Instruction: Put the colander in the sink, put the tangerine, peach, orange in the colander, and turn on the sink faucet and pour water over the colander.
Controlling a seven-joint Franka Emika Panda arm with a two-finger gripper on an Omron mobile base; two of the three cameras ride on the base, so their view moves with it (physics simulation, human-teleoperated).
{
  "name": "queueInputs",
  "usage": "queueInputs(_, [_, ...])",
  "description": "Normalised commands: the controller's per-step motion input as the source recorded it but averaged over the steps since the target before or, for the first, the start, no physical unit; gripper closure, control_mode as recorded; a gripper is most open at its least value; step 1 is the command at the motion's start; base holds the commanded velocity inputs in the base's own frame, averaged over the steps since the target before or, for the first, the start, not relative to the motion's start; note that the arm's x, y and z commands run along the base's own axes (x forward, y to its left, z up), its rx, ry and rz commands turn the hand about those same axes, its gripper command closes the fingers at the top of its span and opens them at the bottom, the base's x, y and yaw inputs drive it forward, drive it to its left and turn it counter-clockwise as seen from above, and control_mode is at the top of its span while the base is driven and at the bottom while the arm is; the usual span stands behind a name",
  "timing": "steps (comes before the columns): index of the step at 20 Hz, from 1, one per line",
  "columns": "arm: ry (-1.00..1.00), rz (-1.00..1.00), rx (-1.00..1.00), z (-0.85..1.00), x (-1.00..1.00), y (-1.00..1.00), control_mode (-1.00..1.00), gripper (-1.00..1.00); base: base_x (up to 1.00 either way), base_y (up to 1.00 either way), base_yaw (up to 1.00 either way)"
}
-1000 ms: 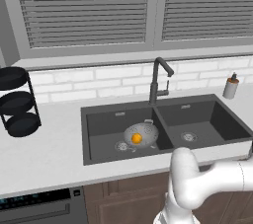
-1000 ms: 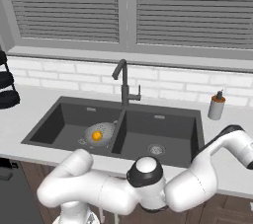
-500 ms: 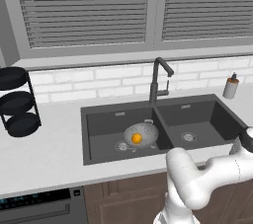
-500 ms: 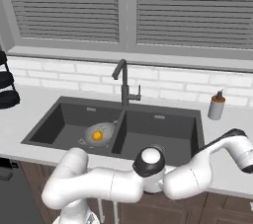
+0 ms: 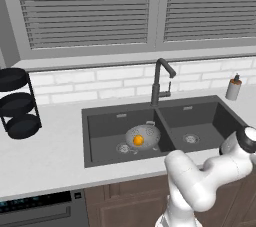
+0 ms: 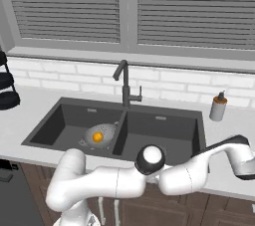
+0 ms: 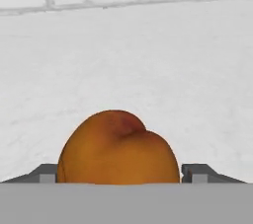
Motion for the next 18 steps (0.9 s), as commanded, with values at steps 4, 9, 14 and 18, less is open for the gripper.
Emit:
queueInputs(4, [-0.06, 0.44, -0.03, -0.04, 0.02, 0.00, -1.00, 1.00, 0.00, 0.00, 0.00])
queueInputs(9, [0.00, 0.75, -0.17, 0.00, -0.14, 0.26, -1.00, 1.00, 0.00, 0.00, 0.00])
queueInputs(14, [0.00, 0.81, -0.24, 0.23, -0.22, 0.50, -1.00, 1.00, 0.00, 0.00, 0.00])
queueInputs(18, [0.03, 0.72, -0.38, 0.88, -0.37, 0.79, -1.00, 1.00, 0.00, 0.00, 0.00])
